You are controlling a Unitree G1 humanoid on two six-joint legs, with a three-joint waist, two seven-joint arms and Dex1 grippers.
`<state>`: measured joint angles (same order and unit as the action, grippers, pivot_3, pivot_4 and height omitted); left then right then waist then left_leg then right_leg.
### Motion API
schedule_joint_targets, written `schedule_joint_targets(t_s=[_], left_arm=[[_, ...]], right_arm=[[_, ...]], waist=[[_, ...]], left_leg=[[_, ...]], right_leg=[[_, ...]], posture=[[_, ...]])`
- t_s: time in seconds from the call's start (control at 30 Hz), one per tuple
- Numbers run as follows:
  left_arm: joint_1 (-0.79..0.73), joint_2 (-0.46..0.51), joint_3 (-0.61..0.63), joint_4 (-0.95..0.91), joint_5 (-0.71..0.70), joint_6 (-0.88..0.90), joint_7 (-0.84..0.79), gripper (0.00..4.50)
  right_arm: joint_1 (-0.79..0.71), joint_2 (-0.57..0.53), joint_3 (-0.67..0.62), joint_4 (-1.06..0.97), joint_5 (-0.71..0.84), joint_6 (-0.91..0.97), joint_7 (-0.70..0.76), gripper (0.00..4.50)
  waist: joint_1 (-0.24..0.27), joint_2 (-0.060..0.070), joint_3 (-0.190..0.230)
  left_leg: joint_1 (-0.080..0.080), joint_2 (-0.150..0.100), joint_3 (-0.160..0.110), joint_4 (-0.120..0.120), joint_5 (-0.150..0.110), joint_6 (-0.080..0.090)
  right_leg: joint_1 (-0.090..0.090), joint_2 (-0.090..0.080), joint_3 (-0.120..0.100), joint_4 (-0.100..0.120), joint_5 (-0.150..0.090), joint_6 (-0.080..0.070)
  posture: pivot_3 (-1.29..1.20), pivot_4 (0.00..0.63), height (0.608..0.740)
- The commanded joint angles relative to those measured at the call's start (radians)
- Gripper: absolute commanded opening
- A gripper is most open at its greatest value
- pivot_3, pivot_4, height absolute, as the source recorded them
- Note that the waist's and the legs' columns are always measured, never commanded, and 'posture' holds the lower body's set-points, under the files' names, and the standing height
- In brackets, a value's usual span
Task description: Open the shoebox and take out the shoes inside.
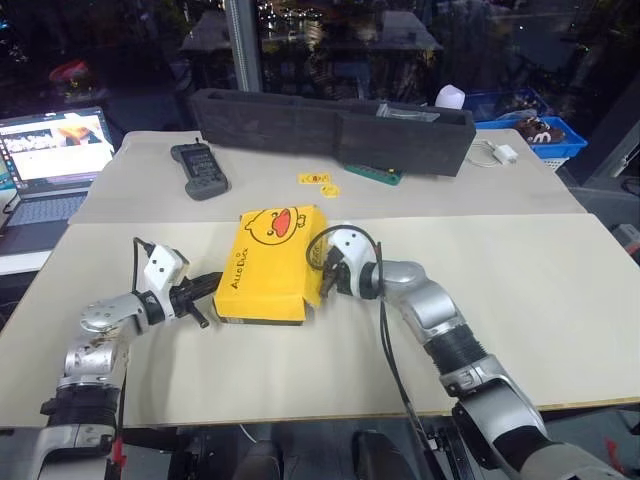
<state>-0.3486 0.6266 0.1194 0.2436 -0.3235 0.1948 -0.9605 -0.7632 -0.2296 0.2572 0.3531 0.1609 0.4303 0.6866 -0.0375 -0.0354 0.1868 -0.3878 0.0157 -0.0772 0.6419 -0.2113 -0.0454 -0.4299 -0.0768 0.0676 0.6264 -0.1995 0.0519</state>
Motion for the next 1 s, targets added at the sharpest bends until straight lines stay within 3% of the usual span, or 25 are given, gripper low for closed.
schedule_joint_targets(t_s=[0.03,0.3,0.57,0.7,0.87,1.0], left_arm=[[-0.050,-0.055,-0.072,-0.077,0.001,0.008,-0.007,0.01],[-0.130,-0.153,-0.141,-0.036,0.033,-0.007,-0.004,0.01],[-0.156,-0.176,-0.159,-0.004,0.045,-0.024,-0.028,0.01],[-0.134,-0.142,-0.140,-0.040,0.035,-0.003,-0.038,0.01],[-0.025,-0.024,-0.062,-0.173,-0.012,0.061,-0.066,0.01],[0.082,0.022,0.042,-0.327,-0.126,0.159,-0.042,0.01]], right_arm=[[-0.033,-0.031,-0.054,-0.002,0.003,-0.039,0.021,0.00],[0.052,-0.186,-0.104,-0.100,-0.002,-0.004,0.074,0.00],[0.111,-0.215,-0.137,-0.189,0.002,0.046,0.058,0.00],[0.119,-0.215,-0.140,-0.203,-0.004,0.054,0.044,0.00],[0.132,-0.249,-0.156,-0.215,-0.005,0.057,0.053,0.00],[0.145,-0.286,-0.164,-0.203,-0.008,0.042,0.066,0.00]], waist=[[0.003,0.000,0.000],[-0.010,0.000,0.000],[-0.024,0.000,0.000],[-0.024,0.000,0.000],[-0.035,0.000,0.000],[-0.032,0.000,0.000]], left_leg=[[0.000,0.000,0.000,0.001,0.000,0.000],[0.000,0.000,0.000,0.001,0.000,0.000],[0.000,0.000,0.000,0.001,0.000,0.000],[0.000,0.000,0.000,0.001,0.000,0.000],[0.000,0.000,0.000,0.001,0.000,0.000],[0.000,0.001,0.000,0.001,0.000,0.000]], right_leg=[[0.000,0.000,0.000,0.000,0.000,0.000],[0.000,0.000,0.000,0.000,0.000,0.000],[0.000,0.000,0.000,0.000,-0.001,0.003],[0.000,0.000,0.000,0.000,-0.001,0.002],[0.000,0.000,0.001,0.000,-0.001,0.002],[0.000,0.000,0.001,0.000,-0.003,0.004]], posture=[[0.00,0.150,0.720],[0.00,0.150,0.720],[0.00,0.150,0.720],[0.00,0.150,0.720],[0.00,0.150,0.720],[0.00,0.150,0.720]])
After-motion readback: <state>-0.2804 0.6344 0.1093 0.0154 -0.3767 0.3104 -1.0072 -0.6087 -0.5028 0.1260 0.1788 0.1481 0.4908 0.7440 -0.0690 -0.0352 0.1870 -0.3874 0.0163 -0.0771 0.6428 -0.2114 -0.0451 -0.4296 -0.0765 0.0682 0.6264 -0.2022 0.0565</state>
